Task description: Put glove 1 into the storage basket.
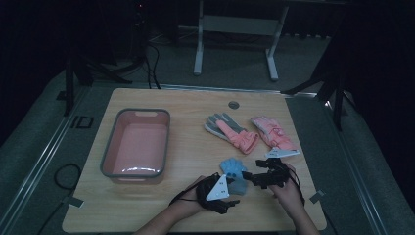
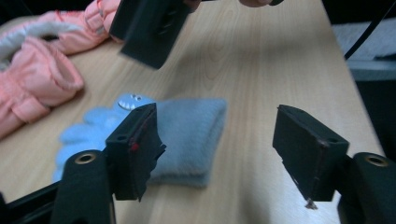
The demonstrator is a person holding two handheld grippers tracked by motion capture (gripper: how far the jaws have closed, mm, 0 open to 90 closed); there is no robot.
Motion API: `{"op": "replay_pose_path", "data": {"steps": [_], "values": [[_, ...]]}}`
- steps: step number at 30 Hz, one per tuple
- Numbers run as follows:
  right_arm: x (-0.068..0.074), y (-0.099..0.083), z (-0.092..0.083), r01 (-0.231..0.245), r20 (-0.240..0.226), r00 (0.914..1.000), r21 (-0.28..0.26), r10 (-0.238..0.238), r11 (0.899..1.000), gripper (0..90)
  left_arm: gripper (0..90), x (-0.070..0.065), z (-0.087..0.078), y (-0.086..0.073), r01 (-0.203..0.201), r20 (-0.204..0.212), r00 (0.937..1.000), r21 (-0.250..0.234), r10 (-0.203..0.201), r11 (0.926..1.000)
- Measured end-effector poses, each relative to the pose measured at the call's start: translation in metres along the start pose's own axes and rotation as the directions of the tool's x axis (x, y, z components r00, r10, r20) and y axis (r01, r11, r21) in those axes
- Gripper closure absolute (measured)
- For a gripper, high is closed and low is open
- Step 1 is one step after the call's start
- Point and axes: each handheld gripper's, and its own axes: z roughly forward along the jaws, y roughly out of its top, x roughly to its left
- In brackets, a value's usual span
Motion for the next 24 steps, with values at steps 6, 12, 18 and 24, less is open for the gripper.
{"op": "replay_pose_path", "data": {"steps": [6, 12, 18, 24], "values": [[0.001, 0.005, 0.017, -0.025, 0.004, 0.9997, 0.038, 0.025, 0.999, 12.9, 37.4, 0.001, 0.013, 0.001, -0.045, 0.002, 0.9990, 0.040, 0.045, 0.9982], [0.000, 0.006, 0.035, -0.036, 0.079, 0.9964, 0.067, 0.031, 0.997, 25.7, 43.1, 0.001, 0.022, -0.001, -0.077, 0.003, 0.9970, 0.111, 0.077, 0.9909], [-0.001, 0.003, 0.051, -0.061, 0.110, 0.9927, 0.103, 0.050, 0.993, 33.3, 48.2, 0.004, 0.026, -0.007, -0.077, -0.005, 0.9969, 0.145, 0.079, 0.9863], [0.010, 0.000, 0.056, 0.007, 0.141, 0.9898, 0.117, -0.023, 0.993, 41.1, 60.6, 0.005, 0.028, -0.008, -0.070, -0.048, 0.9957, 0.171, 0.079, 0.9828]]}}
